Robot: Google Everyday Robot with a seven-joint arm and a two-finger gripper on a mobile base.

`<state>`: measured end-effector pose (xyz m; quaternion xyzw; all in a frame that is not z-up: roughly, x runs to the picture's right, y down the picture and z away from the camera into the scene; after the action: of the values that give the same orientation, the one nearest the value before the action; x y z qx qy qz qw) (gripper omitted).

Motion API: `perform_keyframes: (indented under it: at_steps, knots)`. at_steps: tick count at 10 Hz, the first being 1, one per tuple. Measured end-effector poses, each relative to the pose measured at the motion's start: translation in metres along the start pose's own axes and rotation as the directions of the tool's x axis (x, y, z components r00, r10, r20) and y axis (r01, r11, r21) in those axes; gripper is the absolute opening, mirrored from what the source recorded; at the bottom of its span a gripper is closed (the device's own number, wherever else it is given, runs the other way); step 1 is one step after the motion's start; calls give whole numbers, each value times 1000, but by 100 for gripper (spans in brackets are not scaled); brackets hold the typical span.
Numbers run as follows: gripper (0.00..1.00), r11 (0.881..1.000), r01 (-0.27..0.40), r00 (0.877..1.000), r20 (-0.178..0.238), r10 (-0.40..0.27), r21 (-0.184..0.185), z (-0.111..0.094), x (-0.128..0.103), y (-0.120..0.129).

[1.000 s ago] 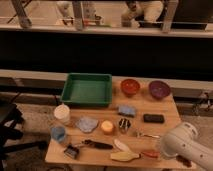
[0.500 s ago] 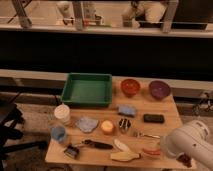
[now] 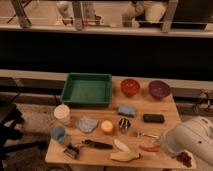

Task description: Place pepper in red bowl

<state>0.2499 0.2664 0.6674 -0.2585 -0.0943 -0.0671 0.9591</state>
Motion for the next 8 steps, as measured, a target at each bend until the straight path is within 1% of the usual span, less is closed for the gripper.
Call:
perform_keyframes:
  at_steps: [4, 8]
  knots:
    - [0, 998, 41, 999, 23, -43, 45, -12, -20, -21]
    - [0, 994, 73, 997, 32, -75, 76, -18, -31, -38]
